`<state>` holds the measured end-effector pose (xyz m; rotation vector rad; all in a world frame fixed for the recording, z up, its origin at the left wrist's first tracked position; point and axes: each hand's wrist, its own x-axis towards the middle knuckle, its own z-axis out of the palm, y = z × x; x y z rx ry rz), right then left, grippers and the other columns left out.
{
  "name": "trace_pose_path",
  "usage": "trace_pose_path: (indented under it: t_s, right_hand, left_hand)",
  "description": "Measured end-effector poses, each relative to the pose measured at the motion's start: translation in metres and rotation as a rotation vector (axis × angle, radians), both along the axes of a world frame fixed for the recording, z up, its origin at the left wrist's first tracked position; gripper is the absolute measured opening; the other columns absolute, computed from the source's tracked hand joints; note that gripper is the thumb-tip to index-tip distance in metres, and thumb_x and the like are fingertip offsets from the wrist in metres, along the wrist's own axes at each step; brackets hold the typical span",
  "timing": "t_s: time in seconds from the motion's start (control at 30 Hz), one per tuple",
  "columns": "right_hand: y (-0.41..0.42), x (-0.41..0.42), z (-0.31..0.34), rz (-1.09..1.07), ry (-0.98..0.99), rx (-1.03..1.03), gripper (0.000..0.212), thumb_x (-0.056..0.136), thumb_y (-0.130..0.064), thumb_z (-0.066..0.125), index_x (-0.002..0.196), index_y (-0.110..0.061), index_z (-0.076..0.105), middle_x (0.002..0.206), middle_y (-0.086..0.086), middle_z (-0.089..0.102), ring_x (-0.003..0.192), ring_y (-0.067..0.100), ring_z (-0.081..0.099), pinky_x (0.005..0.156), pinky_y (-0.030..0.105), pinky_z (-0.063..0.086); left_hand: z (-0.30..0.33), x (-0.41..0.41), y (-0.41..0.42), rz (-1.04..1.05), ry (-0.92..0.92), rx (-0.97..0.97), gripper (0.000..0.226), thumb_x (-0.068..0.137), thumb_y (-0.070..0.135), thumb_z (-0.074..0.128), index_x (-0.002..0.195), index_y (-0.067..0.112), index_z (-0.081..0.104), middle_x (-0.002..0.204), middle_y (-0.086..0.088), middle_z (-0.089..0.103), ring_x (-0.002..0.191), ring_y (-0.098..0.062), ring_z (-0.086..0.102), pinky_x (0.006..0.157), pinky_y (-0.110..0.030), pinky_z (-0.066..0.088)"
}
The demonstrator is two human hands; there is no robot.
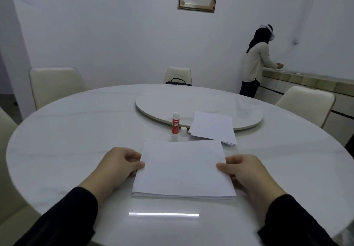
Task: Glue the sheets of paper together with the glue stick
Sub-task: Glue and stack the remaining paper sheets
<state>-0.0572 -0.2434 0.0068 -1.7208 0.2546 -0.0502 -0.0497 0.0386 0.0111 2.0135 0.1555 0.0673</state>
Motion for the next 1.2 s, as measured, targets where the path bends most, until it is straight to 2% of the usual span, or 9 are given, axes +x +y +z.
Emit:
trace_pose_path:
  t_s: [0.17,0.3,0.37,0.53,0.73,0.83,0.9,0.97,1.2]
  right_hand:
    - [-0.001,0.001,-0.002,-0.021,-0.001,-0.043,0.011,0.076,-0.002,0.074,0.086,0.003,0.073,0.08,0.018,0.076,0.081,0.04,0.072,0.079,0.05,0.058]
    - [-0.001,0.001,-0.003,-0.017,-0.005,-0.064,0.009,0.077,-0.002,0.073,0.084,0.003,0.073,0.081,0.018,0.076,0.082,0.041,0.072,0.081,0.052,0.057]
    - [-0.001,0.001,-0.003,-0.02,-0.005,-0.075,0.009,0.076,-0.002,0.074,0.084,0.003,0.073,0.081,0.018,0.076,0.081,0.04,0.072,0.08,0.051,0.058]
    - [-0.002,0.002,-0.006,-0.031,-0.01,-0.122,0.007,0.076,-0.003,0.074,0.082,-0.001,0.073,0.079,0.015,0.076,0.079,0.036,0.073,0.077,0.047,0.059]
    - [0.0,0.002,-0.007,-0.051,-0.041,-0.277,0.007,0.072,-0.008,0.076,0.077,-0.011,0.074,0.076,0.008,0.076,0.077,0.031,0.073,0.075,0.044,0.06]
    - [0.0,0.001,-0.006,-0.061,-0.041,-0.334,0.009,0.069,-0.009,0.078,0.076,-0.013,0.073,0.074,0.008,0.075,0.071,0.031,0.072,0.063,0.039,0.06]
    - [0.001,0.0,-0.005,-0.06,-0.044,-0.366,0.01,0.07,-0.01,0.078,0.077,-0.013,0.072,0.074,0.008,0.074,0.062,0.025,0.068,0.048,0.027,0.053]
    - [0.002,-0.002,-0.003,-0.06,-0.05,-0.416,0.011,0.071,-0.012,0.078,0.076,-0.015,0.07,0.072,0.004,0.071,0.057,0.016,0.062,0.041,0.019,0.043]
    - [0.005,0.001,-0.004,-0.076,-0.008,-0.547,0.022,0.069,-0.018,0.081,0.085,-0.014,0.066,0.075,-0.002,0.064,0.066,0.01,0.059,0.059,0.021,0.046]
  left_hand:
    - [-0.001,0.0,0.0,-0.003,-0.025,0.068,0.008,0.078,0.006,0.073,0.085,0.01,0.072,0.071,-0.005,0.073,0.05,-0.009,0.058,0.051,-0.014,0.043]
    - [0.0,-0.001,-0.001,-0.011,-0.042,0.123,0.012,0.076,0.006,0.074,0.076,0.017,0.069,0.075,-0.006,0.074,0.057,-0.014,0.061,0.056,-0.018,0.046]
    - [0.0,-0.001,-0.001,-0.012,-0.044,0.144,0.017,0.076,0.007,0.075,0.073,0.021,0.066,0.076,-0.004,0.073,0.06,-0.014,0.063,0.057,-0.017,0.046]
    - [-0.004,0.001,0.0,-0.027,-0.07,0.236,0.018,0.074,0.014,0.078,0.087,0.021,0.066,0.081,0.004,0.07,0.072,-0.006,0.064,0.06,-0.013,0.041]
    - [-0.005,0.002,0.001,-0.053,-0.125,0.333,0.017,0.075,0.018,0.076,0.085,0.025,0.065,0.082,0.009,0.068,0.077,-0.002,0.061,0.062,-0.01,0.039]
    - [-0.006,0.001,0.001,-0.066,-0.148,0.366,0.017,0.075,0.018,0.076,0.083,0.027,0.064,0.081,0.011,0.066,0.075,-0.001,0.06,0.061,-0.009,0.038]
    - [-0.007,0.002,0.001,-0.072,-0.167,0.39,0.015,0.075,0.018,0.075,0.083,0.026,0.066,0.08,0.011,0.066,0.074,-0.001,0.06,0.059,-0.009,0.037]
    - [-0.008,0.001,0.001,-0.072,-0.187,0.409,0.014,0.076,0.018,0.075,0.084,0.026,0.067,0.079,0.012,0.066,0.073,-0.001,0.06,0.058,-0.008,0.036]
    - [-0.012,0.001,-0.002,-0.034,-0.236,0.477,0.018,0.075,0.017,0.071,0.091,0.024,0.068,0.079,0.015,0.063,0.073,0.002,0.057,0.059,-0.006,0.036]
